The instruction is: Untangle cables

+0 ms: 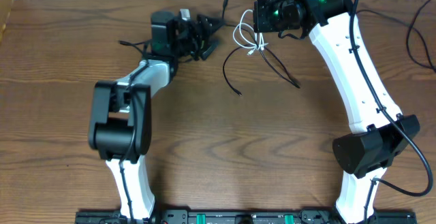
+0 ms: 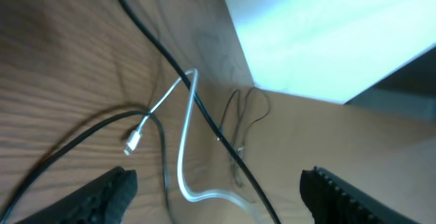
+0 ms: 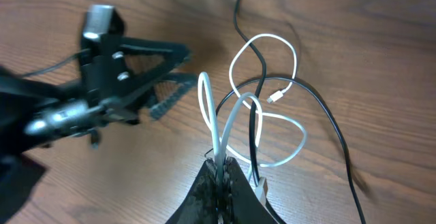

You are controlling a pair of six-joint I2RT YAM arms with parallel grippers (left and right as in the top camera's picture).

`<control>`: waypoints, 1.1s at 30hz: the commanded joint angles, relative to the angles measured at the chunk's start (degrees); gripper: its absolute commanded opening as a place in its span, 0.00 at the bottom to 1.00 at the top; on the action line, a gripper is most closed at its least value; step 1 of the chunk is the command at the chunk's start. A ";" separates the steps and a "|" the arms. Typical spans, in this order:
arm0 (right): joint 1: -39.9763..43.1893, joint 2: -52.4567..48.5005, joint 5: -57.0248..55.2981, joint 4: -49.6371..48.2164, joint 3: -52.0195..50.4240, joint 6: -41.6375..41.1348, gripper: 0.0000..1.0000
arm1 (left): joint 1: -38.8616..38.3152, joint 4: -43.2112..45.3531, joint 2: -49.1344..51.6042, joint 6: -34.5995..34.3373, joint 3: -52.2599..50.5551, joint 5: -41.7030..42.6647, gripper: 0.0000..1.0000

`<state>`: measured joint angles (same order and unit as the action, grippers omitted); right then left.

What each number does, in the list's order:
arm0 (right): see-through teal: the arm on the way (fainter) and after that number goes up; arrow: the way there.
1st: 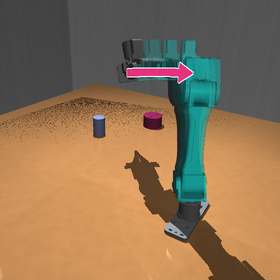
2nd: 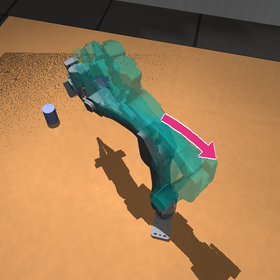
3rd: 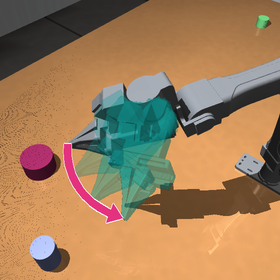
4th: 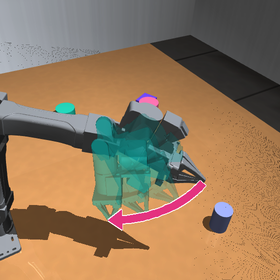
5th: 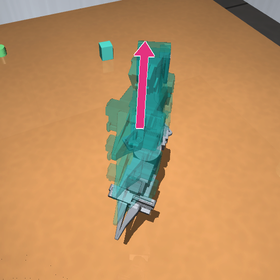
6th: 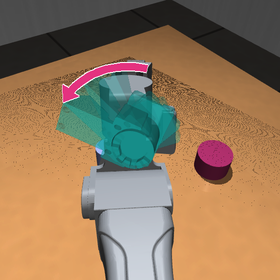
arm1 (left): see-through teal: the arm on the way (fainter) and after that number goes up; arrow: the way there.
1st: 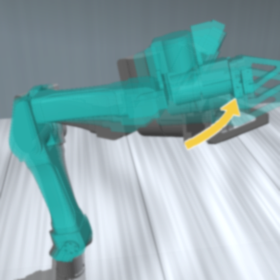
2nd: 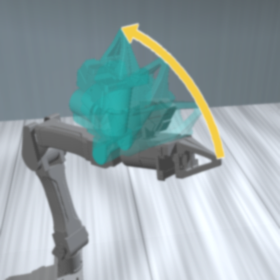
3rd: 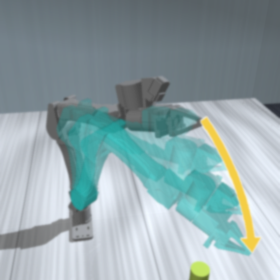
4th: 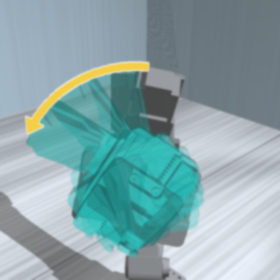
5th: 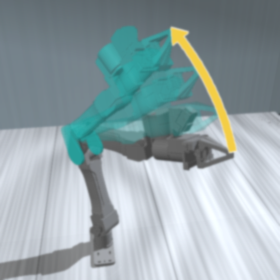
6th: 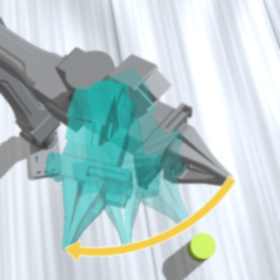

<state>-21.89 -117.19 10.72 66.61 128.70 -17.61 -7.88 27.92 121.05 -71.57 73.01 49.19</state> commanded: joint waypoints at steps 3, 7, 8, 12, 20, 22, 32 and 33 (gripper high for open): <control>0.15 -0.02 0.37 -0.02 -0.02 -0.59 0.01 | -4.02 10.91 4.31 -11.78 0.48 2.34 0.70; 0.13 -0.02 0.37 0.02 -0.02 -0.59 0.01 | -4.44 11.28 4.31 -10.54 0.50 0.72 0.62; 0.15 -0.02 0.37 0.02 -0.02 -0.61 0.01 | -4.46 11.26 4.31 -10.54 0.50 0.72 0.61; 0.15 -0.02 0.37 0.07 -0.02 -0.59 0.01 | -6.60 11.19 4.31 -10.58 0.48 0.22 0.61; 0.15 -0.04 0.37 0.50 -0.02 -0.59 0.01 | -11.10 2.16 4.33 -6.67 0.48 -14.34 0.53; 0.15 -0.02 0.37 0.74 -0.02 -0.57 0.01 | -11.74 -2.36 4.33 -6.64 0.48 -17.79 0.50; 0.15 -0.02 0.37 1.18 -0.02 -0.57 0.01 | -11.96 -5.99 4.33 3.19 0.48 -14.60 0.09; 0.15 -0.02 0.37 1.62 -0.04 -0.24 0.01 | -11.80 -6.03 4.33 5.33 0.48 -13.11 0.08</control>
<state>-21.89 -117.19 10.72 67.70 128.70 -17.63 -19.73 22.35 125.16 -73.08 73.08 32.45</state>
